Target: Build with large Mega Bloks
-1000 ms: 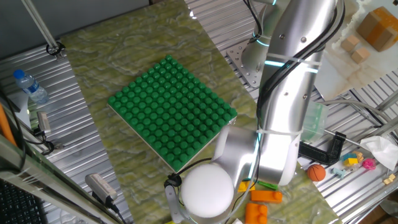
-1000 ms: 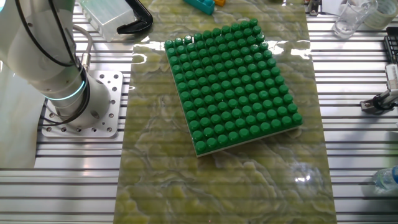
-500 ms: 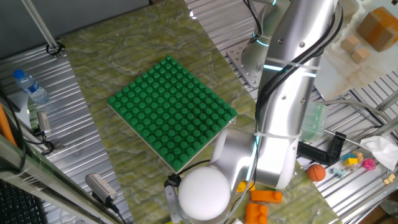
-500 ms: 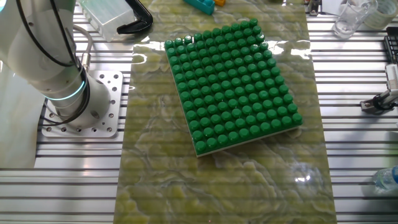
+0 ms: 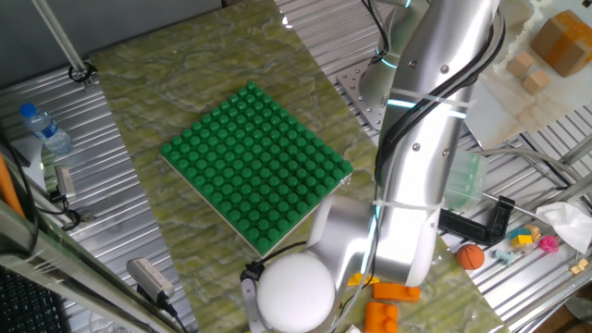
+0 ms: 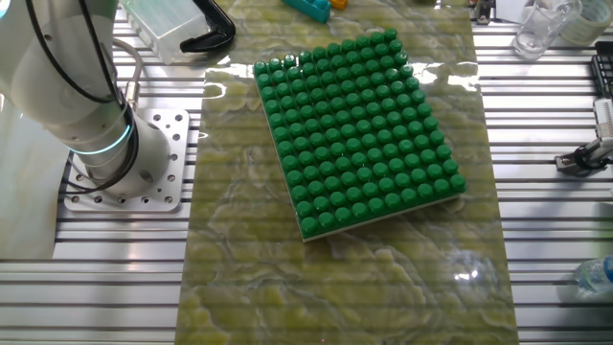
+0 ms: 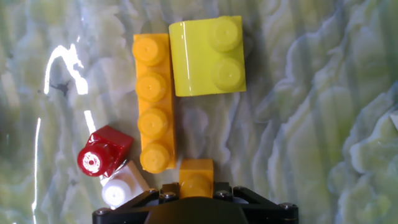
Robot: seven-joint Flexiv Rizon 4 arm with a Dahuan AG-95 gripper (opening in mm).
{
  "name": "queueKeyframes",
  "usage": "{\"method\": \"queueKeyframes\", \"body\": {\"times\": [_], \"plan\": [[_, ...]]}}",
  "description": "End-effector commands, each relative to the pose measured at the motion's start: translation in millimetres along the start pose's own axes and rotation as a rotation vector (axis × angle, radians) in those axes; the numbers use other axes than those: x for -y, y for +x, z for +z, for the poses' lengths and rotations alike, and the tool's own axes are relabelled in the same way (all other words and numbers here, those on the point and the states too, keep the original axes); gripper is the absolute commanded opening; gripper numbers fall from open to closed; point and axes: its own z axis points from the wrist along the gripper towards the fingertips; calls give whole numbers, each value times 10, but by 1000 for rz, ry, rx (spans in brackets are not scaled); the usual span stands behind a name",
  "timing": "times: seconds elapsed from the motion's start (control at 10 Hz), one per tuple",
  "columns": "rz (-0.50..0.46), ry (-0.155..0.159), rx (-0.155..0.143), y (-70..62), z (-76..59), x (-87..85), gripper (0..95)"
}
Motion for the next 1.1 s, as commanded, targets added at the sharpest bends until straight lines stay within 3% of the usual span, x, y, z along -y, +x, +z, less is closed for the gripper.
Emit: {"method": "queueKeyframes", "body": {"times": [0.1, 0.5, 0.7, 0.8, 0.9, 1.1], "plan": [[-22, -4, 10, 5, -111, 22, 0], [-85, -2, 56, -28, -498, 28, 0], [-126, 15, 78, -33, -633, 69, 0], [-154, 21, 92, -38, -697, 129, 0], [-204, 22, 101, -67, -826, 303, 0], [-249, 29, 88, -154, -1037, 553, 0]]}}
